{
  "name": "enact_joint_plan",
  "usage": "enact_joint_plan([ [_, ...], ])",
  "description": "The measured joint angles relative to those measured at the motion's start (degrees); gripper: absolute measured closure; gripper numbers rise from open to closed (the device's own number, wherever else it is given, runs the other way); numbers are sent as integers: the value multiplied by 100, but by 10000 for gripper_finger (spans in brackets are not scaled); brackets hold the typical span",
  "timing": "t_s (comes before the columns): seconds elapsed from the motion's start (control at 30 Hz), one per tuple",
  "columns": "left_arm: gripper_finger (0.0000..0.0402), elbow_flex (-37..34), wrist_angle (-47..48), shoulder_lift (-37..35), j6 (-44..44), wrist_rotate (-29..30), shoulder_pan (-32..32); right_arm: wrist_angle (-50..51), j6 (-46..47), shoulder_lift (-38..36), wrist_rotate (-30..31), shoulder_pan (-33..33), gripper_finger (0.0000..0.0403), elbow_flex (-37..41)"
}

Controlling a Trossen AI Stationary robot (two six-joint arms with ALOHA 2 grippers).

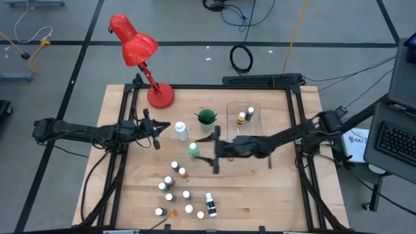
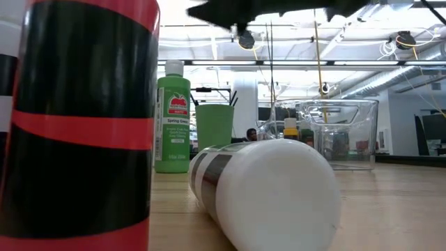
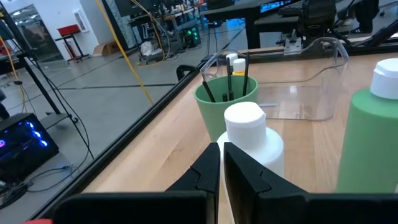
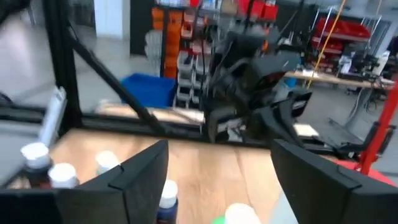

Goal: Pick & Place Paint Supplies
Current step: Put the light green paint bottle into the transparent bin

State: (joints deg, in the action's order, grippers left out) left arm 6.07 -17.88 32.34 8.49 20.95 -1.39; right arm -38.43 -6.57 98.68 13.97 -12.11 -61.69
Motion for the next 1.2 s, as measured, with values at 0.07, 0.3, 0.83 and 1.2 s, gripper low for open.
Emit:
enact_joint_plan([
  [0.07,376,0,25,0,2,0,2,208,-15,338,271,-1,118,-345],
  [0.3,376,-2,142,0,41,0,0,564,285,1008,242,123,116,-833],
  [0.83,376,-2,141,2,28,-1,2,1208,636,1036,989,204,120,-828],
  [1.2,376,-4,139,0,26,0,2,1278,690,1027,834,199,215,-826],
])
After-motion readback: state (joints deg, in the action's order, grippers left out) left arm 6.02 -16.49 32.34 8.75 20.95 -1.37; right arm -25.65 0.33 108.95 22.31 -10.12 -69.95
